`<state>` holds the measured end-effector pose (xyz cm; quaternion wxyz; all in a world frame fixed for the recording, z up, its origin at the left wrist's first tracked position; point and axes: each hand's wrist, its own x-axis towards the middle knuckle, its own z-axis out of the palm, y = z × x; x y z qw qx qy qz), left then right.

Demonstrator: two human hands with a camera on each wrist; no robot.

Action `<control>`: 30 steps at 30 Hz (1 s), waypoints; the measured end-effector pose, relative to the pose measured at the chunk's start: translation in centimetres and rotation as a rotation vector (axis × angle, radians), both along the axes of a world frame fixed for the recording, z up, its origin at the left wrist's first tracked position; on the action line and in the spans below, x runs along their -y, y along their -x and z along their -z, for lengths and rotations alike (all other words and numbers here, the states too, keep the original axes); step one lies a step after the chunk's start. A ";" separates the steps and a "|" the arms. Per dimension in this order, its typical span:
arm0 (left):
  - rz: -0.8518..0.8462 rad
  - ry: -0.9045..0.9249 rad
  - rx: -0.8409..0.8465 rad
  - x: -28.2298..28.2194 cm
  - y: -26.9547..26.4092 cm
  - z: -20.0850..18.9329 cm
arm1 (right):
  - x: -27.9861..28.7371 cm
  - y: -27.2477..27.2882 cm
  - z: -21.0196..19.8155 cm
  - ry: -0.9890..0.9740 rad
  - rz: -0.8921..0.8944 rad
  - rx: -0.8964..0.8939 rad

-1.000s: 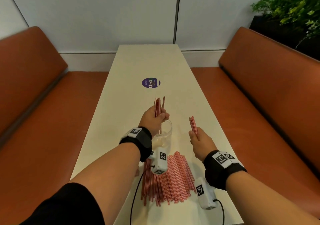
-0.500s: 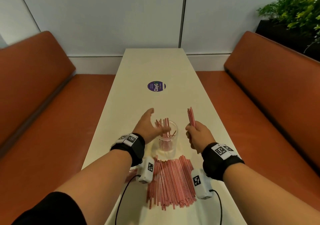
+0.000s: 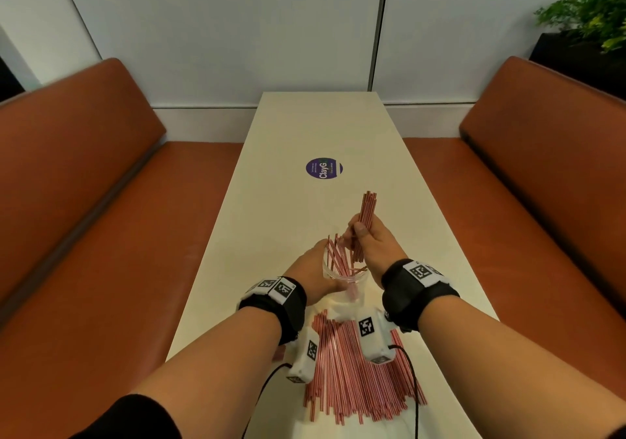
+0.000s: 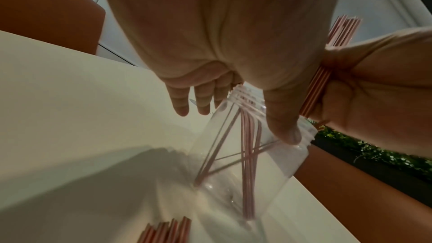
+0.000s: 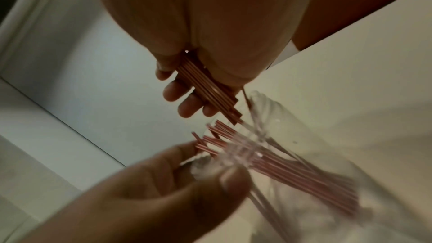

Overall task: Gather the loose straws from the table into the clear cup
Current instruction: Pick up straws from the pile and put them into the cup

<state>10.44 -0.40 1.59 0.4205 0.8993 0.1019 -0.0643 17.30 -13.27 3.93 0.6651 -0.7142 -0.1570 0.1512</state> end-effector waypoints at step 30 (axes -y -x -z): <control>-0.002 -0.039 -0.088 0.1 -0.5 -0.2 | 1.9 0.2 2.1 0.542 -0.048 0.112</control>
